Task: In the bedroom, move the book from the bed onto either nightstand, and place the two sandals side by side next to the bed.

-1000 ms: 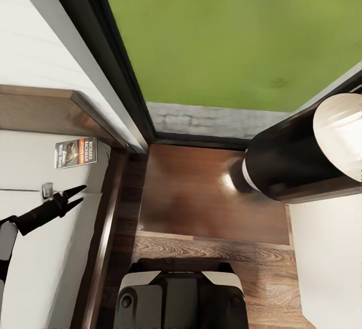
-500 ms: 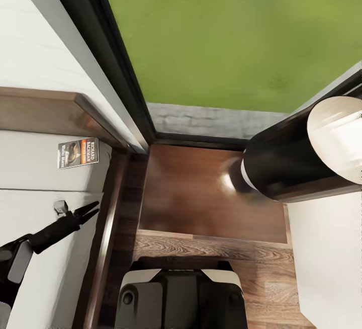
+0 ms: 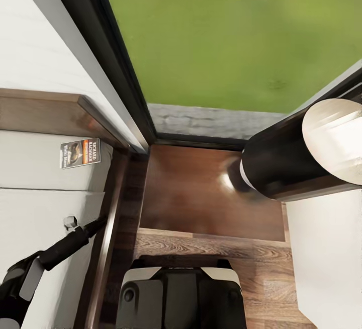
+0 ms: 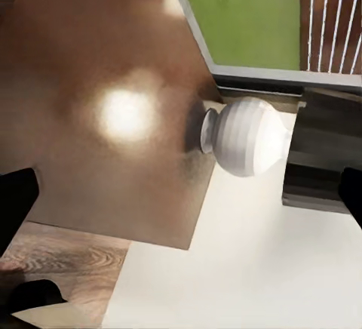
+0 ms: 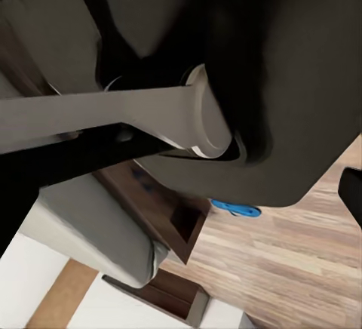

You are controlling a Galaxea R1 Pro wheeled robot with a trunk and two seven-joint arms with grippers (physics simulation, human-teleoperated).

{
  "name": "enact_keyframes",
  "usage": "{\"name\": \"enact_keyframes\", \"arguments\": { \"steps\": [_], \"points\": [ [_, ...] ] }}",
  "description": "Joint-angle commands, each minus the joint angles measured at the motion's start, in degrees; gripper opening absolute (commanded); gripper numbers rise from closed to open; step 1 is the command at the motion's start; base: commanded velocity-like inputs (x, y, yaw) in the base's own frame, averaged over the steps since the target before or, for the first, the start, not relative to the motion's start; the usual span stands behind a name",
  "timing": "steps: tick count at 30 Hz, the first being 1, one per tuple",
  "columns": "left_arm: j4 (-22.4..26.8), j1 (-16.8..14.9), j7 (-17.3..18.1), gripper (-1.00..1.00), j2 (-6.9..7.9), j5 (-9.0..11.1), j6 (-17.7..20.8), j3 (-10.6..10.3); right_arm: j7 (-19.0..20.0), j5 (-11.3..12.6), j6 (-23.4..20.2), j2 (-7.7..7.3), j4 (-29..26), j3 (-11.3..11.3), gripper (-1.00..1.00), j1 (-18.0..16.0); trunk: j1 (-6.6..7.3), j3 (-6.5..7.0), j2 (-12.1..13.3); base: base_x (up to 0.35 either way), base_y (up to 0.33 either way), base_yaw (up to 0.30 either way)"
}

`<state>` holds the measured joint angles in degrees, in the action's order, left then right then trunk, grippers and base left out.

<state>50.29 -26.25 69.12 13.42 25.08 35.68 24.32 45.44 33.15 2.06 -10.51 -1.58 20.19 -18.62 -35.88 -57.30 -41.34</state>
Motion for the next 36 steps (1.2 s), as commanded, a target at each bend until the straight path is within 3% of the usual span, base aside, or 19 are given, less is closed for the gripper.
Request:
{"name": "enact_keyframes", "arguments": {
  "steps": [1, 8, 15, 18, 21, 23, 26, 36],
  "points": [
    [-0.58, 0.04, 0.13, 1.0, -0.14, -0.41, -0.62, -0.07, 0.16, 0.35, 0.22, -0.02, 0.06, 0.61, 1.0, -0.01, 0.21, 0.16, 0.37, 0.0, 0.0, 0.0],
    [-0.98, 0.09, 0.39, 1.0, -1.16, -0.79, -1.35, -0.14, 0.25, 0.39, 0.22, -0.11, 0.08, 0.8, 1.0, -0.01, 1.75, 1.41, 3.18, 0.0, 0.0, 0.0],
    [-4.18, 1.78, 3.37, 1.0, -1.26, -1.83, -1.6, -0.15, 0.26, 0.42, 0.21, -0.13, 0.08, 0.49, 1.0, -0.02, 3.28, 2.67, 5.99, 0.0, 0.0, 0.0],
    [-9.58, 2.1, 4.66, 1.0, -1.2, -5.48, -5.96, -0.14, 0.19, 0.36, 0.22, -0.12, 0.08, 0.56, 1.0, -0.02, 3.94, 3.21, 7.19, 0.0, 0.0, 0.0],
    [-11.56, 2.14, 7.24, 1.0, -1.4, -6.61, -9.26, -0.48, 0.15, 0.35, 0.22, -0.07, 0.08, 0.66, 1.0, -0.02, 4.6, 3.75, 8.4, 0.0, 0.0, 0.0],
    [-12.28, 2.16, 9.12, 1.0, -2.02, -7.22, -10.73, -1.59, 0.12, 0.34, 0.22, -0.08, 0.11, 0.65, 1.0, -0.02, 5.04, 4.11, 9.2, 0.0, 0.0, 0.0],
    [-14.8, 2.17, 11.01, 1.0, -3.44, -8.51, -12.74, -6.03, 0.14, 0.34, 0.22, -0.12, 0.15, 0.49, 1.0, -0.02, 5.7, 4.65, 10.4, 0.0, 0.0, 0.0],
    [-27.63, 2.17, 11.24, 1.0, -3.34, -8.82, -24.3, -6.75, 0.08, 0.34, 0.22, -0.12, 0.17, 0.43, 1.0, -0.01, 7.9, 6.44, 14.41, 0.0, 0.0, 0.0]
  ]
}}
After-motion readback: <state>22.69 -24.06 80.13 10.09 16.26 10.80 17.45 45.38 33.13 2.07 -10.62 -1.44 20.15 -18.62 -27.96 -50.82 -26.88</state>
